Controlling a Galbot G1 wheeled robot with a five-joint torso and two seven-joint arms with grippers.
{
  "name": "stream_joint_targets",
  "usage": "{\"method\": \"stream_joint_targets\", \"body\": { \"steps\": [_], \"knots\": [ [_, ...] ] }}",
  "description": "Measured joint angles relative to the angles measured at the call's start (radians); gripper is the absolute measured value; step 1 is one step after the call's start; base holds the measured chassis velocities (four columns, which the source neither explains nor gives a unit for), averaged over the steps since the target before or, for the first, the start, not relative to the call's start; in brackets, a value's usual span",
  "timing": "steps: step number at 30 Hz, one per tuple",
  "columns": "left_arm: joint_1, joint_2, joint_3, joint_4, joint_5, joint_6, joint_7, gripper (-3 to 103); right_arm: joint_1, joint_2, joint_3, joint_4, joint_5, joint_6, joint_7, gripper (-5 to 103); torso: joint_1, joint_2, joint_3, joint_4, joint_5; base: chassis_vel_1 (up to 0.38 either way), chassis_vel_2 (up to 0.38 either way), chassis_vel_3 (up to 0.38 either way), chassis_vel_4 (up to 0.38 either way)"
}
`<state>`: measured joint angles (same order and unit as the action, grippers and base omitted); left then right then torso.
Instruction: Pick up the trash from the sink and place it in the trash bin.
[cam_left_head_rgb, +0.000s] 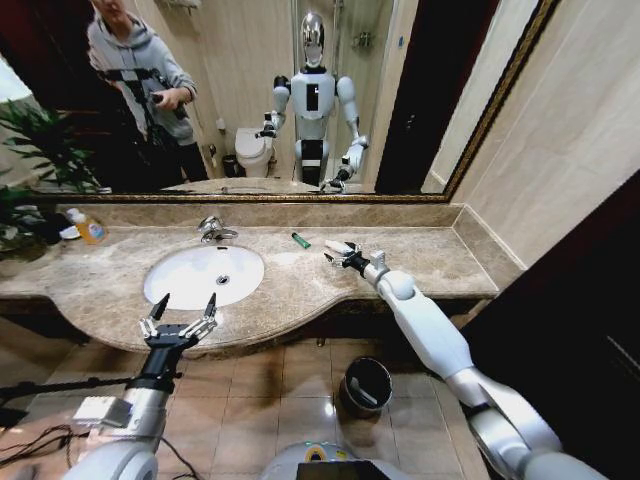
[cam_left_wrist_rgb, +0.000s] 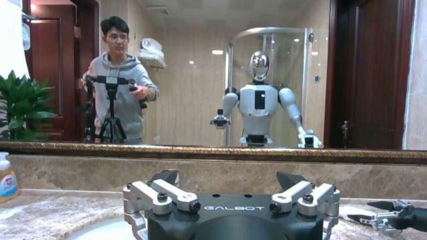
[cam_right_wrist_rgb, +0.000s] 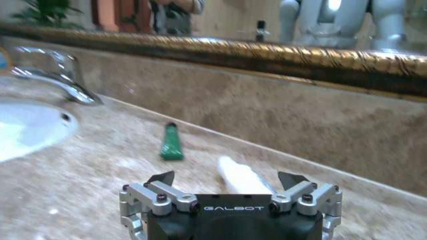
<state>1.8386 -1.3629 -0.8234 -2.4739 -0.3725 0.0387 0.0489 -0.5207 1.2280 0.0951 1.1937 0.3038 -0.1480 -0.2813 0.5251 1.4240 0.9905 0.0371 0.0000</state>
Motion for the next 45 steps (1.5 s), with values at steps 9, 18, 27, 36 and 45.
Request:
{"method": "stream_joint_targets", "body": {
  "steps": [9, 18, 27, 36, 45],
  "knots": [
    [0.000, 0.000, 0.000, 0.000, 0.000, 0.000, 0.000, 100, -0.016, -0.017, 0.059, -0.058, -0.032, -0.001, 0.032, 100, 0.000, 0.000, 0.000, -0.0006, 0.0002, 0.000, 0.000, 0.000, 0.000],
    [0.000, 0.000, 0.000, 0.000, 0.000, 0.000, 0.000, 100, -0.015, -0.020, 0.059, -0.066, -0.011, -0.001, 0.017, 78, 0.000, 0.000, 0.000, -0.0003, 0.0001, 0.000, 0.000, 0.000, 0.000],
    [0.000, 0.000, 0.000, 0.000, 0.000, 0.000, 0.000, 100, -0.023, -0.023, 0.059, -0.041, -0.003, -0.001, 0.012, 54, 0.000, 0.000, 0.000, -0.0003, 0.0000, 0.000, 0.000, 0.000, 0.000],
    [0.000, 0.000, 0.000, 0.000, 0.000, 0.000, 0.000, 100, -0.034, -0.030, 0.059, -0.013, -0.001, -0.006, 0.013, 30, 0.000, 0.000, 0.000, -0.0003, 0.0001, 0.000, 0.000, 0.000, 0.000],
    [0.000, 0.000, 0.000, 0.000, 0.000, 0.000, 0.000, 100, -0.069, -0.044, 0.077, 0.041, 0.003, -0.010, 0.019, 25, 0.000, 0.000, 0.000, -0.0003, 0.0001, 0.000, 0.000, 0.000, 0.000]
  ]
}}
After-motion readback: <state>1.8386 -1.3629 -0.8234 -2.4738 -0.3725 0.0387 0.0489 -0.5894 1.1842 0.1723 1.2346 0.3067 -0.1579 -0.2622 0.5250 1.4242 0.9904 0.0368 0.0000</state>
